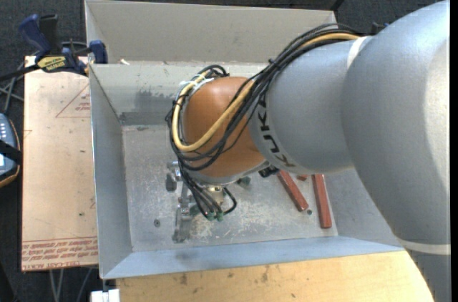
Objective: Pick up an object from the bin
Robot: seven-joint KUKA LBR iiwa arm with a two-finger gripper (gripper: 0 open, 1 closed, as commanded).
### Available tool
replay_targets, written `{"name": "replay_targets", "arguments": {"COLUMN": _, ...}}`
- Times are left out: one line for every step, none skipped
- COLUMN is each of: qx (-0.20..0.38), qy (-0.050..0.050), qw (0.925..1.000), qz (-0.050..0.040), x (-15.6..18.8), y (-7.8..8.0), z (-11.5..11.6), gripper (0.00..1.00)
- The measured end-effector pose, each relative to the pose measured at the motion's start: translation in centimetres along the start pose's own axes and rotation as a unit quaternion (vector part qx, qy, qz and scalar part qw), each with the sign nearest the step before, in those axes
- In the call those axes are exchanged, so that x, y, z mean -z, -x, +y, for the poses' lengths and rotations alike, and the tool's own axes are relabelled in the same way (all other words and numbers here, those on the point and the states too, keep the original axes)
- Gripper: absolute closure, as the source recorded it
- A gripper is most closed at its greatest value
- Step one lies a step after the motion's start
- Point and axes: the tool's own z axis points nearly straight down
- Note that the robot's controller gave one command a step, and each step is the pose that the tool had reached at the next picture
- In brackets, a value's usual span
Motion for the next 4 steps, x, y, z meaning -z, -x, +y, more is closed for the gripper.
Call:
{"name": "replay_targets", "arguments": {"qx": -0.011, "qy": 0.003, "qw": 0.9999, "qz": 0.0005, "x": -0.2, "y": 0.9, "z": -2.6, "gripper": 0.00}}
{"name": "replay_targets", "arguments": {"qx": 0.004, "qy": 0.002, "qw": 1.0000, "qz": -0.0013, "x": -1.3, "y": 3.4, "z": -5.4, "gripper": 0.00}}
{"name": "replay_targets", "arguments": {"qx": 0.014, "qy": 0.002, "qw": 0.9999, "qz": 0.0002, "x": -5.7, "y": 0.8, "z": -4.2, "gripper": 1.00}}
{"name": "replay_targets", "arguments": {"qx": 0.014, "qy": 0.002, "qw": 0.9999, "qz": 0.0002, "x": -5.7, "y": 0.8, "z": -4.2, "gripper": 1.00}}
